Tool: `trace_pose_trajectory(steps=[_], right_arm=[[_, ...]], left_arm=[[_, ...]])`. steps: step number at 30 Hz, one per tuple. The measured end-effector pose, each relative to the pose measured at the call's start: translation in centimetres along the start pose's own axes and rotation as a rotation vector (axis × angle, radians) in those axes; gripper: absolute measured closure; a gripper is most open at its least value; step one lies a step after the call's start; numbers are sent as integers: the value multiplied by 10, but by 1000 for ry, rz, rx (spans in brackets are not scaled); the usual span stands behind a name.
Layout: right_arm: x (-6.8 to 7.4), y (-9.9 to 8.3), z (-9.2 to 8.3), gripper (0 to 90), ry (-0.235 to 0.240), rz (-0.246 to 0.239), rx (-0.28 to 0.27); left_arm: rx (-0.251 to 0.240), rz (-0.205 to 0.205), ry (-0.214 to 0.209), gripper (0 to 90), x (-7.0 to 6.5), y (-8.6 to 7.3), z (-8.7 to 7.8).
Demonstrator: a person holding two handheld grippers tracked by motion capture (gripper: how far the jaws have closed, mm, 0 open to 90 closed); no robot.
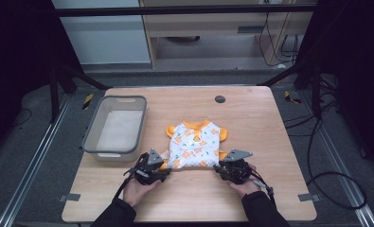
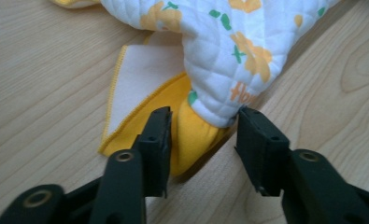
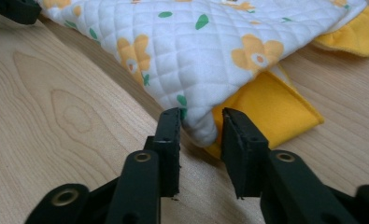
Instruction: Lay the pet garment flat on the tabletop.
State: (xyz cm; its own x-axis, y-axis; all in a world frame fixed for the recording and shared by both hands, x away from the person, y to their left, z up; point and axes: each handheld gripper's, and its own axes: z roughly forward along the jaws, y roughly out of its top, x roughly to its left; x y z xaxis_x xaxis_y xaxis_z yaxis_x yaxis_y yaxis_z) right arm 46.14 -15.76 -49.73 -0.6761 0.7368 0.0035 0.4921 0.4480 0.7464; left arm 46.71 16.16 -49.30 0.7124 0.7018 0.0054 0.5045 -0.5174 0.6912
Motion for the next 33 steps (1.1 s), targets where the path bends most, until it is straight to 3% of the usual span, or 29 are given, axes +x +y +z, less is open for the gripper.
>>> trace_pose_trajectory(steps=[7, 14, 20, 24, 25, 29, 33], right_arm=[[5, 4, 1, 823, 13, 0, 11], [4, 8, -6, 834, 58, 23, -11], [7, 10, -27, 835, 124, 55, -74], [15, 9, -44, 834, 165, 41, -91], [20, 9, -54, 831, 199, 43, -104], [23, 10, -66, 831, 229, 76, -112], [13, 18, -63, 830, 217, 121, -104]], left_arm=[[9, -30, -11, 795, 3, 1, -1], [-10, -17, -36, 832, 0, 3, -8], [-81, -37, -91, 836, -1, 6, -34], [-118, -19, -130, 835, -11, 3, -58], [-141, -7, -144, 834, -15, 4, -69], [-160, -11, -169, 834, -19, 8, -77], [-132, -48, -161, 832, -13, 18, -66]])
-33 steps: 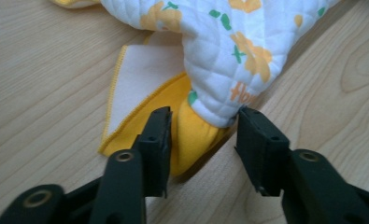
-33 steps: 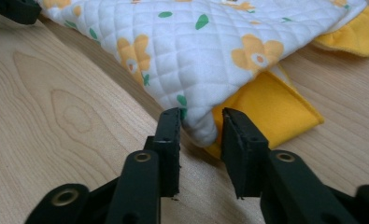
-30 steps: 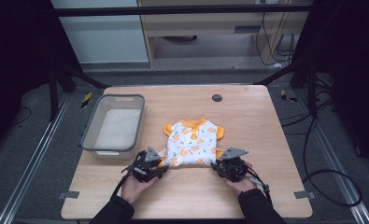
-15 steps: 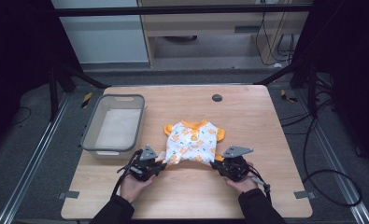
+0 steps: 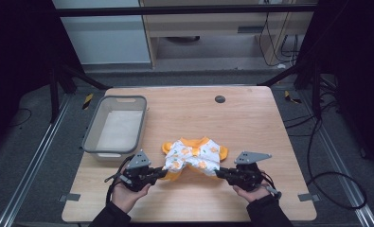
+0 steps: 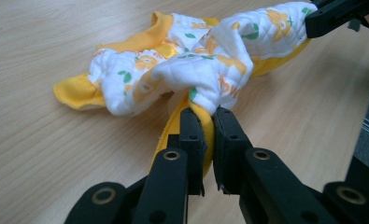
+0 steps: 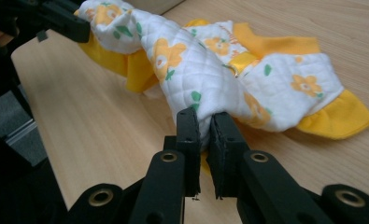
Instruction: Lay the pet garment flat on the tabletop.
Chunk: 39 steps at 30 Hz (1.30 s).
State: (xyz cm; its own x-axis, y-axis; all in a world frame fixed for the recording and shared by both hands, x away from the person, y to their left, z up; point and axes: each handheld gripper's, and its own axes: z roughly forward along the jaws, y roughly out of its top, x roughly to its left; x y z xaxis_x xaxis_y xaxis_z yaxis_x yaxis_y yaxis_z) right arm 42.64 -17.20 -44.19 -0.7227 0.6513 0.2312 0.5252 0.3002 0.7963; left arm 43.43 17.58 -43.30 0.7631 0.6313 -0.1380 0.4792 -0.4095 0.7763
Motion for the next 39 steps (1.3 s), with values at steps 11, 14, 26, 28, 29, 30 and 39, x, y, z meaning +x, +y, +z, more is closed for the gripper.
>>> trace_pose_trajectory(steps=[11, 14, 26, 28, 29, 30, 39], right_arm=[[-55, 12, 54, 751, -155, 134, -20], [-55, 10, 57, 707, -193, 105, -31], [-37, 4, 23, 510, -186, -5, -99], [-33, -2, 19, 488, -182, -15, -88], [-32, -6, 17, 482, -183, -21, -80], [-31, -11, 16, 479, -182, -22, -69], [-34, -32, 28, 471, -183, 7, 20]], left_arm=[[20, -77, 130, 757, 42, 3, 46], [14, -61, 177, 614, 42, 0, 44], [-27, -16, 199, 352, 35, -14, 15], [-21, -15, 191, 349, 33, -21, 13], [-3, -12, 193, 343, 31, -26, 13], [8, -9, 192, 344, 31, -29, 13], [78, 7, 177, 414, 31, -35, 29]])
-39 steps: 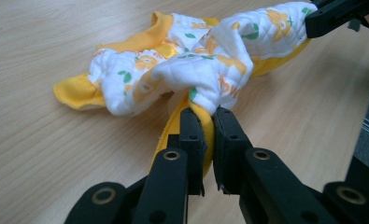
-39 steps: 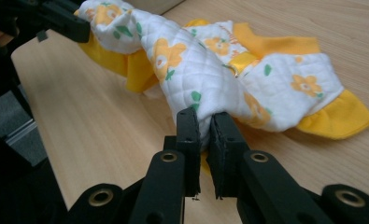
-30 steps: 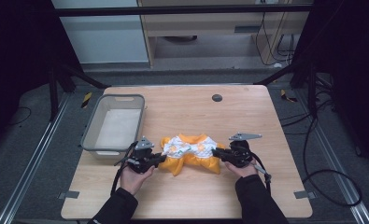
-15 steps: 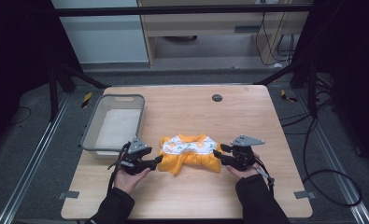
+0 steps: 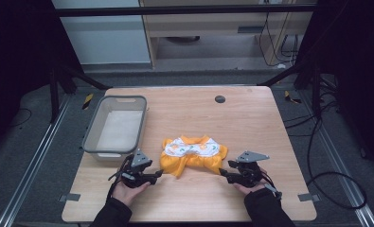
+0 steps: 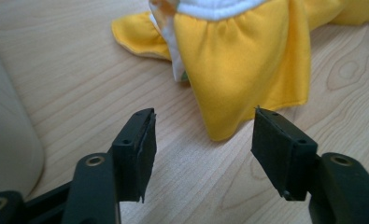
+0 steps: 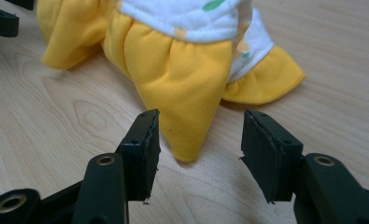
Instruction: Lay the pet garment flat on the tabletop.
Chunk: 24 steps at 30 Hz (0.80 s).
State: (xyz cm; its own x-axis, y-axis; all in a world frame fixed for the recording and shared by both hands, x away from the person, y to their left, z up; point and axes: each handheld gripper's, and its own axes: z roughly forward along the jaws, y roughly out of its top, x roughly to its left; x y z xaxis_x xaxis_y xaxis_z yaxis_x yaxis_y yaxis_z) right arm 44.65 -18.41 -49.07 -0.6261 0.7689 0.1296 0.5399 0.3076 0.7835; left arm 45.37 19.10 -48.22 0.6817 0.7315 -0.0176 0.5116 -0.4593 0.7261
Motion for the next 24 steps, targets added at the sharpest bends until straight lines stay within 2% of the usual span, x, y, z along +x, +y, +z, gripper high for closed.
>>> trace_pose_trajectory(steps=[4, 6, 9, 12, 14, 17, 20, 24], right_arm=[[1, -1, 8, 483, 12, -3, 16], [2, 0, 13, 497, 18, 6, 23], [3, 2, 18, 545, 25, 10, 38], [4, 3, 19, 610, 29, 0, 45], [5, 3, 19, 686, 21, -9, 49], [6, 5, 16, 812, 33, 5, 46], [7, 9, 12, 861, 42, -2, 33], [8, 12, 4, 864, 64, 0, 22]], left_arm=[[-1, -11, 5, 452, 2, 1, 8], [-9, -30, -13, 491, 3, 2, 10], [-14, -28, -26, 538, 0, 3, 12], [-16, -39, -50, 586, -1, 4, 15], [-2, -48, -65, 635, -2, 4, 19], [18, -44, -76, 755, -4, 5, 23], [1, -44, -93, 838, -6, 7, 19], [-24, -37, -108, 854, -8, 11, 6]])
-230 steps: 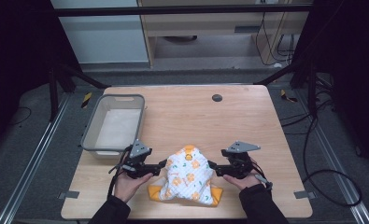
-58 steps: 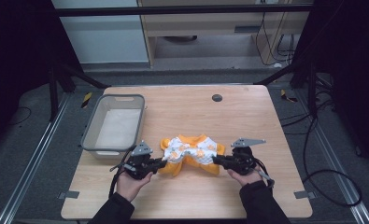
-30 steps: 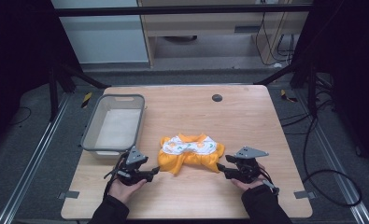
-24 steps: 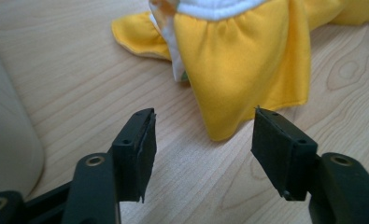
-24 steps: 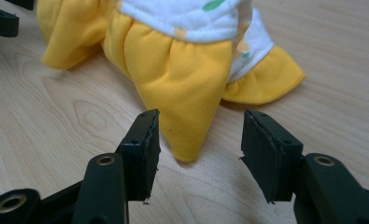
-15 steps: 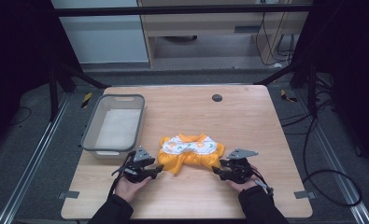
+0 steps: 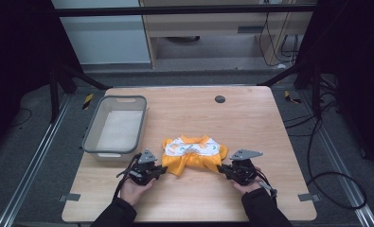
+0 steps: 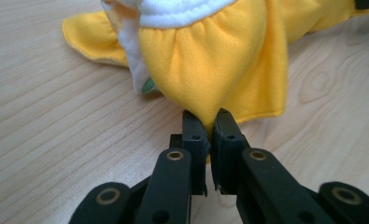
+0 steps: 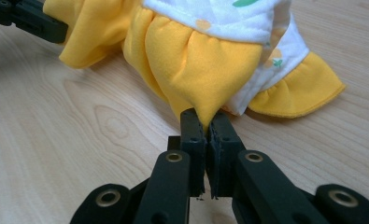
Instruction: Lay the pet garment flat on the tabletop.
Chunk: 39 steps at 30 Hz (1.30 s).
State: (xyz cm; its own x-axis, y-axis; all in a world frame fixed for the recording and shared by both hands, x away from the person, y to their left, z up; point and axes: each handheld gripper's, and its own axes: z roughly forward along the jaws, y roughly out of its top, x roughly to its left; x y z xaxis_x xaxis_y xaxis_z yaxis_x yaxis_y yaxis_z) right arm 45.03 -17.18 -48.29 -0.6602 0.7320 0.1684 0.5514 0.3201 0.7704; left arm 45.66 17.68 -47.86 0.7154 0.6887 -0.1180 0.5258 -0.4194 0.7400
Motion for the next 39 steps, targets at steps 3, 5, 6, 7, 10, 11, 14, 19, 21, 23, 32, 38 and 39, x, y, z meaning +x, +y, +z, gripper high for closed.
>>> trace_pose_trajectory(steps=[3, 5, 6, 7, 10, 11, 14, 19, 21, 23, 32, 38, 39], right_arm=[[2, 1, -11, 862, 24, -4, -12], [4, 1, -22, 861, 51, -8, -23], [5, 1, -26, 859, 68, -13, -29], [6, 1, -34, 857, 106, -1, -38], [8, -2, -40, 856, 136, 8, -30], [10, -4, -43, 855, 141, 5, -28], [15, -13, -52, 855, 153, 2, -14], [16, -28, -59, 833, 135, 24, 37], [13, -33, -56, 812, 107, 21, 61], [11, -35, -51, 809, 78, 18, 82], [12, -36, -47, 683, 31, -14, 46], [14, -33, -47, 607, 10, -35, 12], [15, -32, -48, 594, 0, -41, 4]], left_arm=[[-31, 24, -17, 855, -5, 3, -18], [-49, 35, -37, 855, -7, 2, -30], [-50, 37, -37, 855, -8, 0, -36], [-55, 28, -46, 854, -8, -2, -40], [-44, 13, -61, 854, -10, -7, -47], [-35, 13, -69, 853, -12, -10, -48], [1, 18, -89, 847, -21, -18, -45], [39, 59, -54, 824, -33, -27, -43], [63, 57, -41, 790, -33, -32, -38], [76, 53, -28, 743, -33, -35, -34], [-1, 66, 47, 359, -33, -41, -44], [-51, 78, 69, 326, -36, -41, -52], [-60, 79, 66, 327, -36, -40, -53]])
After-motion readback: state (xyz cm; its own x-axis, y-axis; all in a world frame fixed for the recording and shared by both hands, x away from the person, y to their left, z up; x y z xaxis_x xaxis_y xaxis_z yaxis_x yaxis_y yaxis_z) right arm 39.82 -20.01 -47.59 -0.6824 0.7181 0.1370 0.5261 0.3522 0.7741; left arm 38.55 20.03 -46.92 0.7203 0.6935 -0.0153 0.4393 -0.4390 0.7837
